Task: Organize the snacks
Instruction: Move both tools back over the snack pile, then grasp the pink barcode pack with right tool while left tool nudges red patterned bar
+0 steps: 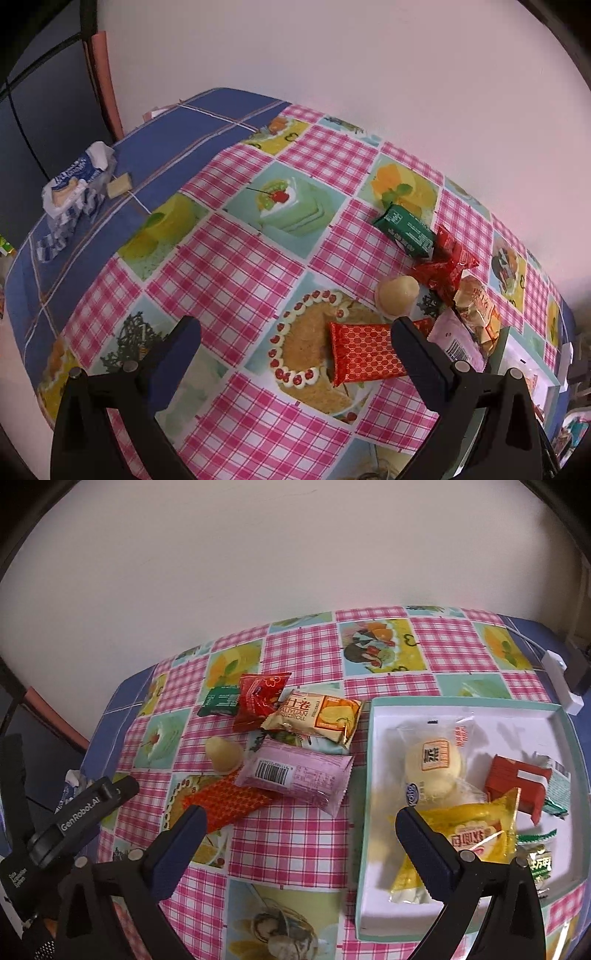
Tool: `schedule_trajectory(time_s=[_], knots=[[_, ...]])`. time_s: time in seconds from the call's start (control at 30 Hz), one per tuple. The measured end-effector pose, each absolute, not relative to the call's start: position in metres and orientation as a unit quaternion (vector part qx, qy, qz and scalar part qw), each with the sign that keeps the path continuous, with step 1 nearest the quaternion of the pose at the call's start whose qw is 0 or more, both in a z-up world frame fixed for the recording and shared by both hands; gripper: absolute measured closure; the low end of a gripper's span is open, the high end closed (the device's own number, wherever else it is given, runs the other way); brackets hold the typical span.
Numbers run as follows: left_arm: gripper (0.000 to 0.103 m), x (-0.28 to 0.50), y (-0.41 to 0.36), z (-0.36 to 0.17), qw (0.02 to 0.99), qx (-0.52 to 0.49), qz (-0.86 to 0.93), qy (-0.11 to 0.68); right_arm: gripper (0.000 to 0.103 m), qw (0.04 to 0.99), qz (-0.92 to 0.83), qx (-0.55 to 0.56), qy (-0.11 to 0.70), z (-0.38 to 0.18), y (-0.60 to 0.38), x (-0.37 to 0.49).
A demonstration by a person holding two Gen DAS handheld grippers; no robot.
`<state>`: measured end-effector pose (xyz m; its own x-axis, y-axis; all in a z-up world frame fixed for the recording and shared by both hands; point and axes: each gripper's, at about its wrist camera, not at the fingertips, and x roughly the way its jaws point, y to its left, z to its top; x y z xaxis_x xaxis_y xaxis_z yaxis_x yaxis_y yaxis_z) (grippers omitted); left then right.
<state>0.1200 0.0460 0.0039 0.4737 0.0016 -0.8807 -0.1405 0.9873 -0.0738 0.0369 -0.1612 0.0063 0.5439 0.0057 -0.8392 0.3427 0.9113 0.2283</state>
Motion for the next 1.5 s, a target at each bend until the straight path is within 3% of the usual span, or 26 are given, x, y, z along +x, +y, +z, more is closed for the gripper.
schedule_trajectory(time_s=[0.97, 1.5], knots=[[0.001, 0.168, -0.003, -0.072, 0.802, -0.007, -0.046, 0.595, 0.0, 0.839, -0.099, 0.213, 0.49, -0.028, -0.183, 0.078], [0.001, 0.16, -0.072, -0.075, 0.79, 0.15, -0.134, 0.579, 0.0, 0.837, -0.112, 0.234, 0.482, -0.024, -0.198, 0.071]])
